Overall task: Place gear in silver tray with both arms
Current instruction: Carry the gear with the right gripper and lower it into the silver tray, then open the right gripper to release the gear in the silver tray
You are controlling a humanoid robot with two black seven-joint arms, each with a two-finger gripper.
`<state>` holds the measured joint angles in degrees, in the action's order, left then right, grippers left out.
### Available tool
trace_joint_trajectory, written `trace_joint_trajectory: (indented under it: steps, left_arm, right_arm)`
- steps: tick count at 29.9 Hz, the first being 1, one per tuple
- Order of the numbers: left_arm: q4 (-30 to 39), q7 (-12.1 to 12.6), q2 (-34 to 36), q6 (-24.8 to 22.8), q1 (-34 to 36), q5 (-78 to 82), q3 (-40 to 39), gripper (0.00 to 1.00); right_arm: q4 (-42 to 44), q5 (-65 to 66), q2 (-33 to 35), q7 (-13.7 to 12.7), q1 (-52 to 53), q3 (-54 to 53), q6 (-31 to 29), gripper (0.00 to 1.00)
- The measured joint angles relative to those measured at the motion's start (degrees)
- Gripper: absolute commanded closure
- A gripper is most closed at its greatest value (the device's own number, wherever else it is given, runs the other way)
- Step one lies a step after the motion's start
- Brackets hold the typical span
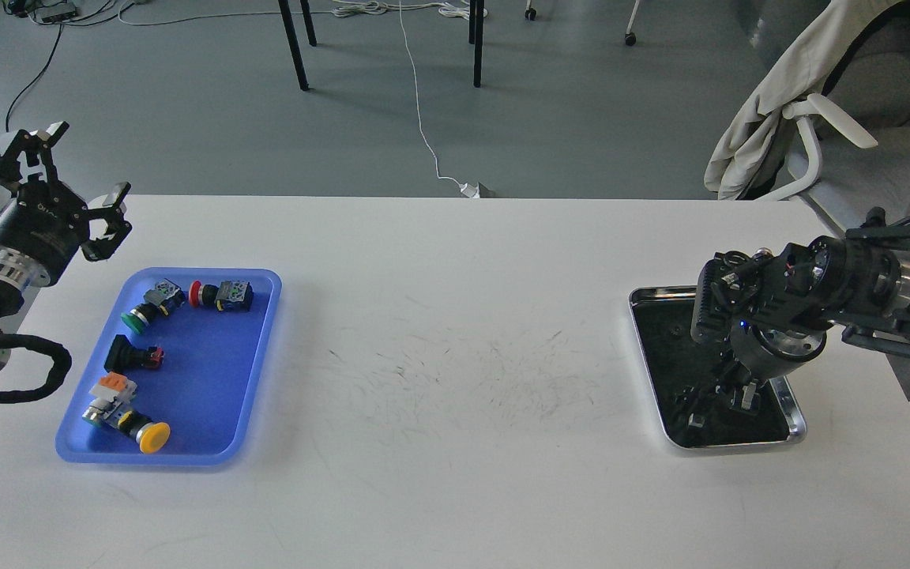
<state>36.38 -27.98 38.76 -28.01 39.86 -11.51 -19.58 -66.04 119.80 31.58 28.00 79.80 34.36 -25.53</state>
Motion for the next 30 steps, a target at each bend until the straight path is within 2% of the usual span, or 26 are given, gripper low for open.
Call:
trace_joint_trajectory:
  steps: [4,7,9,13,22,30]
  left_arm:
    - [-0.03,0.0,0.0,0.0,-0.03,0.0,-0.02,0.01]
    - [-0.07,0.0,0.03,0.0,-0.04,0.0,-0.03,0.01]
    - [-0.07,0.0,0.08,0.0,-0.04,0.0,-0.08,0.01]
    - [-0.06,0.0,0.09,0.0,-0.04,-0.03,-0.11,0.01]
    - [0.02,0.0,0.28,0.0,-0.04,-0.02,-0.18,0.01]
    - [-0.01,-0.01,0.69,0.0,-0.12,0.08,-0.13,0.01]
  right_arm:
    - [0.78,0.0,-0.59,0.0,-0.12,-0.09,0.1,0.93]
    - [1.42,0.0,-0.96,0.0,-0.11,-0.24,0.19,0.86]
    - [1.54,-0.01,-1.14,0.0,-0.12,-0.32,0.21,0.85]
    - [1.66,-0.1,-1.24,0.0,-0.44,-0.86,0.22,0.73]
    - [1.71,-0.2,-1.17,0.0,-1.3,-2.95,0.22,0.67]
    - [1.84,-1.02,-0.54,0.0,-1.54,-7.36,0.22,0.39]
